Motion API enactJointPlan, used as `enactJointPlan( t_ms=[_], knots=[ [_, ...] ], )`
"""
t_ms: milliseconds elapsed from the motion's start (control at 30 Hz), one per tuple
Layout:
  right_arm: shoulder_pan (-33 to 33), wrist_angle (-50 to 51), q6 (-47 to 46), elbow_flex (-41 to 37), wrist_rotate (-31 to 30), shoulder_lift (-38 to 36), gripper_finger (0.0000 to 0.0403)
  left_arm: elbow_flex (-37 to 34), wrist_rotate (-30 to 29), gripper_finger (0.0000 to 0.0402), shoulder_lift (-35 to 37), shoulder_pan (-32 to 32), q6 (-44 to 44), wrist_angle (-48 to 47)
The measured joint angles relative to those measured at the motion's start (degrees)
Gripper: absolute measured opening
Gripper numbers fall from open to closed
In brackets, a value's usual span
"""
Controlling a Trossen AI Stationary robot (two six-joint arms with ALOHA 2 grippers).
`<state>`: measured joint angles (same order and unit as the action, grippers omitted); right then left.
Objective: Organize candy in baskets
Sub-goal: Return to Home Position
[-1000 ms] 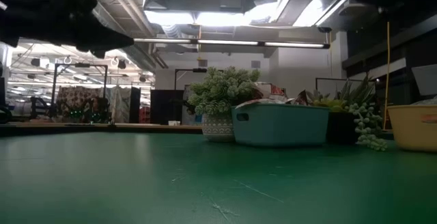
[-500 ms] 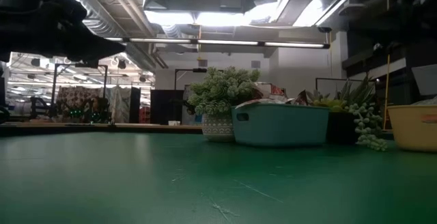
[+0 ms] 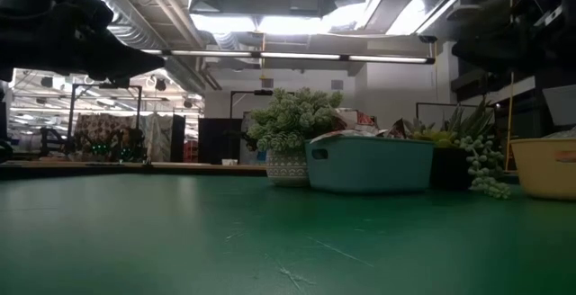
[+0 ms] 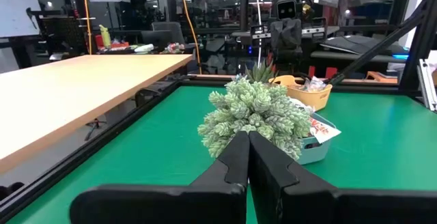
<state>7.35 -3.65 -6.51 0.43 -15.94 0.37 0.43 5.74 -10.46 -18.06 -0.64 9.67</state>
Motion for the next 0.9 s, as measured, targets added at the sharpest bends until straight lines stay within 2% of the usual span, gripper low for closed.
enactJointPlan(
  t_ms=[133, 300, 467, 900],
  knots=[
    [0.0, 0.03, 3.45, 0.0, -0.81, -0.01, 0.0002, 0.0, 0.53, 0.0001, -0.02, 0.0, 0.0, -0.11],
    [0.04, 0.08, 4.93, 0.0, -0.92, 0.01, 0.0003, 0.0, 3.93, 0.0002, -0.02, 0.0, 0.0, -0.89],
    [0.11, 0.13, 5.34, 0.0, -0.91, 0.01, 0.0003, 0.0, 2.65, 0.0002, -0.02, 0.0, 0.04, -4.2],
    [0.11, 0.21, 5.34, 0.0, -0.91, 0.01, 0.0003, 0.0, 0.79, 0.0002, -0.02, 0.0, 0.04, -4.09]
  ],
)
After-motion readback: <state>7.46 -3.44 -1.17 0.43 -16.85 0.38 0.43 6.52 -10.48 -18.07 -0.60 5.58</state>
